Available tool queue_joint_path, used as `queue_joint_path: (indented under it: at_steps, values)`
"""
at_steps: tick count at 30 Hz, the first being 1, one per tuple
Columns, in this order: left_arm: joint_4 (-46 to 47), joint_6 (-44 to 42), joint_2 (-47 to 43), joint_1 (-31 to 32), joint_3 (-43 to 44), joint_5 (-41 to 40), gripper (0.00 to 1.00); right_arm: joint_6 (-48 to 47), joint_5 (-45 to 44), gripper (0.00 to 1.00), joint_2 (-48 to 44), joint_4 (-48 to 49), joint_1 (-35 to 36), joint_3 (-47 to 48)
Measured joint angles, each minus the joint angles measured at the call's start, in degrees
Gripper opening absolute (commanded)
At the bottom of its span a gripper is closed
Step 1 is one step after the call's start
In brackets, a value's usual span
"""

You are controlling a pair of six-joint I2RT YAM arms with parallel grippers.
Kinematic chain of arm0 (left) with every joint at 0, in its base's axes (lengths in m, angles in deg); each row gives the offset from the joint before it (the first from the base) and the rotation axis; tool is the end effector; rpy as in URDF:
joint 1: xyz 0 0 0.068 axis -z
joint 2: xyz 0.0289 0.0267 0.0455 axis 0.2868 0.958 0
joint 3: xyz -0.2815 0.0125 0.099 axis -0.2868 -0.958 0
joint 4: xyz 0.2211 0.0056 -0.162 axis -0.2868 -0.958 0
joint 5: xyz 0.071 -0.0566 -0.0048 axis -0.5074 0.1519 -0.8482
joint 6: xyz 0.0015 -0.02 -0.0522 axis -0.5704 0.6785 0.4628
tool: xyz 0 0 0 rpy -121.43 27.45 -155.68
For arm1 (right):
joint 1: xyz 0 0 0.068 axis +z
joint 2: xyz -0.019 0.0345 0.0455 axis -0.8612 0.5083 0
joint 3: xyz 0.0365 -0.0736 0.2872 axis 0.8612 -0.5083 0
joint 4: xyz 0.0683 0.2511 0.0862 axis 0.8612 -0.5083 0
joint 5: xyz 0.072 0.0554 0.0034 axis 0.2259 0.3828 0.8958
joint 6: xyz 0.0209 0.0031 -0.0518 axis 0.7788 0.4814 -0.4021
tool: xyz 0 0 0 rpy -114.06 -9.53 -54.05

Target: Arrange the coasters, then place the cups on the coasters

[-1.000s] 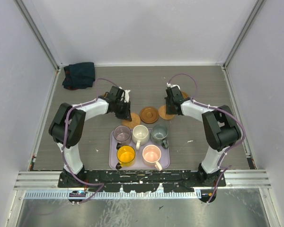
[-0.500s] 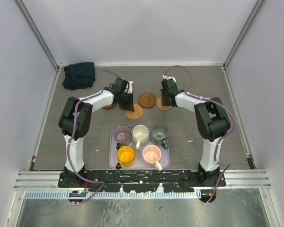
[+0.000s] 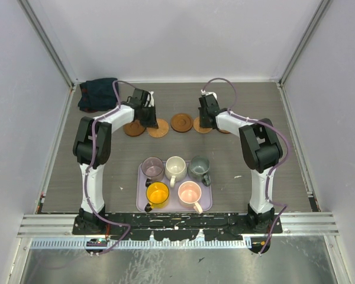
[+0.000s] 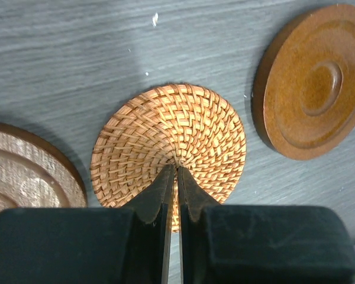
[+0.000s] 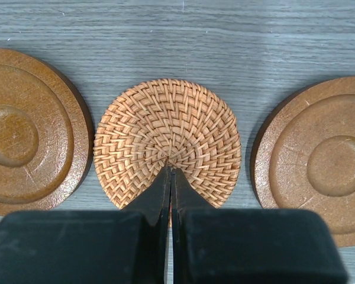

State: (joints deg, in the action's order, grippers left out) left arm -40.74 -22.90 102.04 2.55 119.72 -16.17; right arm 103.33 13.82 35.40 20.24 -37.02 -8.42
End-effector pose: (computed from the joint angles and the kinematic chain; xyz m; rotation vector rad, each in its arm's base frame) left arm 0.4574 -0.1685 0.1782 0.1001 2.5841 -0.5426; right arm 0.4305 0.1695 0.1764 -0.0722 2.4194 0.0529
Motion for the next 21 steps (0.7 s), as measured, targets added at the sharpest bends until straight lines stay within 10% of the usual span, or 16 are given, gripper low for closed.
queue_joint_path:
  at_steps: [21]
  values:
    - [-1.4, -1.8, 1.8, -0.6, 4.5, -0.2, 0.28, -3.3, -2.2, 0.01, -0.1, -1.3, 0.0, 6.0]
